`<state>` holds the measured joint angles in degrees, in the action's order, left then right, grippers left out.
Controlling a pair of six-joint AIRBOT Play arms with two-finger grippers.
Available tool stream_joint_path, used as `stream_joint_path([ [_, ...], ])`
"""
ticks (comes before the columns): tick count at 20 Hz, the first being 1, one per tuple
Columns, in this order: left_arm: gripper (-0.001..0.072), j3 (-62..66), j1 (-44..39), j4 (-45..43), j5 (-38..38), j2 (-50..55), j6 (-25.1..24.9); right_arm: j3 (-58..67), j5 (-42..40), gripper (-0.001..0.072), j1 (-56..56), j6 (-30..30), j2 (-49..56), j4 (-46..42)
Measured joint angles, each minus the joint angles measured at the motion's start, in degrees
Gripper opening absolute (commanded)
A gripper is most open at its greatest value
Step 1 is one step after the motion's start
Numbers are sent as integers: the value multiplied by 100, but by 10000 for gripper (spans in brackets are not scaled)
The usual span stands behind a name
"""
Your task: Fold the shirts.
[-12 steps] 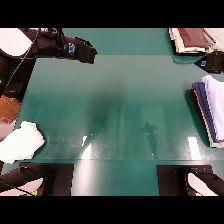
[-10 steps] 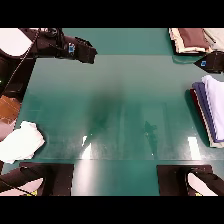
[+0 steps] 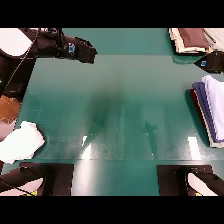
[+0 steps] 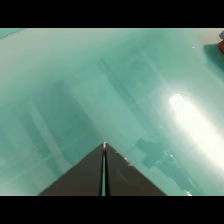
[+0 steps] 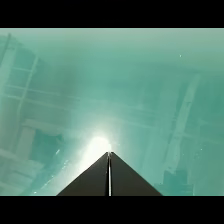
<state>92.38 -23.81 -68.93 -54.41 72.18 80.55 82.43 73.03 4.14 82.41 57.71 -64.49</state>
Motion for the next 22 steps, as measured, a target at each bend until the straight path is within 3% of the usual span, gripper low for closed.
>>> stream_joint_path([
  [6, 25, 24, 48, 11, 72, -22, 4, 0, 2, 20, 0, 0, 0, 0],
  [11, 27, -114, 870, -466, -1023, -787, 157, 0, 24, 20, 0, 0, 0, 0],
  [12, 139, -258, 1080, -793, -1346, -1025, 269, 0, 31, 20, 0, 0, 0, -2],
  [13, 543, -444, 1290, -1152, -1648, -1266, 400, 0, 35, 20, 0, 0, 0, 0],
  [14, 671, -699, 1519, -1530, -1980, -1530, 540, 0, 37, 20, 0, 0, 0, -2],
  [15, 604, -999, 1751, -1884, -2282, -1777, 686, 0, 37, 20, 0, 0, 0, -2],
  [18, 604, -2059, 2396, -2575, -2806, -2352, 957, 0, 39, 20, 0, 0, 0, -2],
  [22, 604, -3696, 3049, -2946, -2938, -2693, 1139, 0, 42, 19, 0, 0, 0, -2],
])
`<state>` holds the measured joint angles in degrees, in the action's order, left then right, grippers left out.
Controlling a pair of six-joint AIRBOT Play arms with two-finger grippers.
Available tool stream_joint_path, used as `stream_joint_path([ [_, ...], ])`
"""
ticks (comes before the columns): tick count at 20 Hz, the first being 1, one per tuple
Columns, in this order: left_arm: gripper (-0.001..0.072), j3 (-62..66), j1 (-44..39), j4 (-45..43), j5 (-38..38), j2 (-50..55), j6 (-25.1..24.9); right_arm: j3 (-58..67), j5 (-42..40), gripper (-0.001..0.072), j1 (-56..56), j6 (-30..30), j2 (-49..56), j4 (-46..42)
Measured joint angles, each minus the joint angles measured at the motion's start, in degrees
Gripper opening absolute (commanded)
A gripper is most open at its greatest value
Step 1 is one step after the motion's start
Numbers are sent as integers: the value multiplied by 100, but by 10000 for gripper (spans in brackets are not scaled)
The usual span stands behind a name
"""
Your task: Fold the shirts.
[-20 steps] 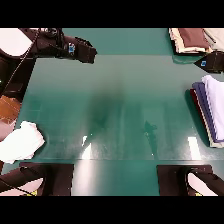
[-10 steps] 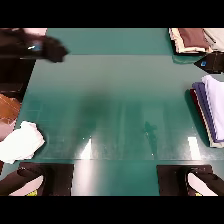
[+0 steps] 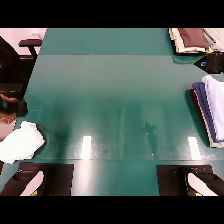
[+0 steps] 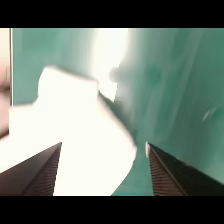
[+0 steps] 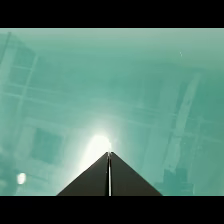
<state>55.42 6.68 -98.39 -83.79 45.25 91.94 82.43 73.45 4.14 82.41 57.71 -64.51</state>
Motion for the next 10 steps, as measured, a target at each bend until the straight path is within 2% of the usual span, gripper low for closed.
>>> stream_joint_path([
  [4, 601, -1373, 420, -133, 407, -96, 94, 0, 0, 20, 0, 0, 0, -2],
  [5, 561, -1598, 483, -160, 479, -105, 140, 0, 0, 20, 0, 0, 0, -2],
  [6, 233, -1740, 522, -170, 518, -116, 192, 0, 0, 20, 0, 2, 0, -2],
  [7, 28, -1838, 553, -179, 551, -120, 245, 0, 0, 20, 0, 0, 0, -2],
  [10, 22, -1733, 597, -149, 501, -127, 330, 0, -15, 20, 0, 0, 0, -4],
])
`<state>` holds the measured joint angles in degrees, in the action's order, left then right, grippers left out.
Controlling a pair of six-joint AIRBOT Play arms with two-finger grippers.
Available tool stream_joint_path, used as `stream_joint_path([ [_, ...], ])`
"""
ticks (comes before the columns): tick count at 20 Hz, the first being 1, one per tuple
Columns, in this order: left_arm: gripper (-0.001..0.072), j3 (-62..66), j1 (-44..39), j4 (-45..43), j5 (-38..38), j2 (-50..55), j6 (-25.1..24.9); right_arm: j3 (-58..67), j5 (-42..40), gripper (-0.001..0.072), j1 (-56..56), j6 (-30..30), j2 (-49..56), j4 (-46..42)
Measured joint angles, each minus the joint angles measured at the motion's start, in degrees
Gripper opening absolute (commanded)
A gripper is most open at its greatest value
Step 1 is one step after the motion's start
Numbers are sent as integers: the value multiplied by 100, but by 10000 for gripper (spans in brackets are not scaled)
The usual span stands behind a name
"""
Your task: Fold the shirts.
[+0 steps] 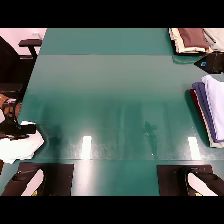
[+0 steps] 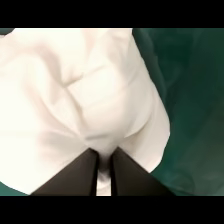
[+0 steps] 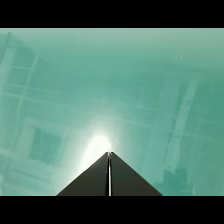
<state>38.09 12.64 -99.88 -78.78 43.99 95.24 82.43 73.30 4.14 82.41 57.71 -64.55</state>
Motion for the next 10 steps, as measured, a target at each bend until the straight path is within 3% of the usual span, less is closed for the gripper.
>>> stream_joint_path([
  [4, 21, 1392, -498, 299, -20, -81, 31, 4, -236, 20, 0, 2, -35, 66],
  [10, 20, 4068, -2616, 374, -98, 164, 186, 7, -820, 19, 0, 2, -210, 284],
])
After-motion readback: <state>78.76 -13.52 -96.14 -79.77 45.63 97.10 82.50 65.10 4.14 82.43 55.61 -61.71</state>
